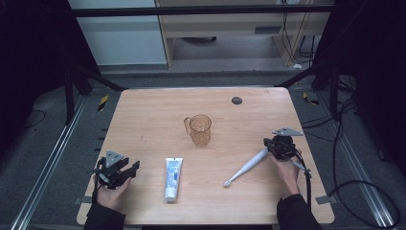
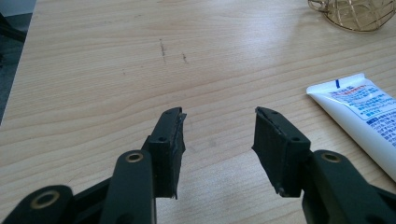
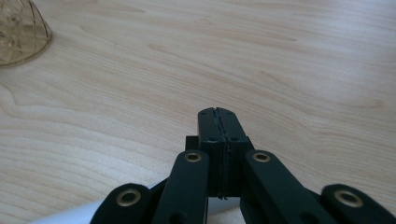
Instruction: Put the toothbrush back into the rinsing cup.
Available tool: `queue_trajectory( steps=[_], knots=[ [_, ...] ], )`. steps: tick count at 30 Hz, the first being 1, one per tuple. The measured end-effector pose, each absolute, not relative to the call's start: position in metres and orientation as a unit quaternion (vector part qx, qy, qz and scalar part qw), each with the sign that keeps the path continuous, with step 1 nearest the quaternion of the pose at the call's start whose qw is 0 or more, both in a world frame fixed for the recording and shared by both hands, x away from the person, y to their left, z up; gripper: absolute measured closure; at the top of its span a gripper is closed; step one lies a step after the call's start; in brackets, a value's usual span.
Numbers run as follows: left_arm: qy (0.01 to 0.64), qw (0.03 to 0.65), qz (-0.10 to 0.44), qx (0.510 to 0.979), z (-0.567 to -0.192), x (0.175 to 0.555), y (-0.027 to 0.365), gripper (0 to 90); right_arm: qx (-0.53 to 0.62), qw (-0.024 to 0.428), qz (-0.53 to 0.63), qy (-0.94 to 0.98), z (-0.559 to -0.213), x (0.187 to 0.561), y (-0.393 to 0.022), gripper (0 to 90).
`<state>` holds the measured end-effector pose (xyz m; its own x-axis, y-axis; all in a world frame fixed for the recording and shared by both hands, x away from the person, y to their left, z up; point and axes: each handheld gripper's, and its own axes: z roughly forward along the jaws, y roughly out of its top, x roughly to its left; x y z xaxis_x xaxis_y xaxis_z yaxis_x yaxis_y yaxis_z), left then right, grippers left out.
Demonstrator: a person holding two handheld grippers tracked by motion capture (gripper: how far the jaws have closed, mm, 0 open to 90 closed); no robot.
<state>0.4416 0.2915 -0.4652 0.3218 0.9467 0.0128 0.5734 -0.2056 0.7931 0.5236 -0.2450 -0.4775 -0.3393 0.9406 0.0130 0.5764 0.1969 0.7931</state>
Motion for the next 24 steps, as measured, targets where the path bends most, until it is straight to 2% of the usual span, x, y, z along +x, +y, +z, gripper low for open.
queue_trajectory(
  steps=[24],
  knots=[
    [0.519,0.359,0.262,0.73,-0.4649,0.4412,0.2918,52.1,0.523,0.248,0.324,0.748,-0.4843,0.5221,-0.2493,89.9]
  ],
)
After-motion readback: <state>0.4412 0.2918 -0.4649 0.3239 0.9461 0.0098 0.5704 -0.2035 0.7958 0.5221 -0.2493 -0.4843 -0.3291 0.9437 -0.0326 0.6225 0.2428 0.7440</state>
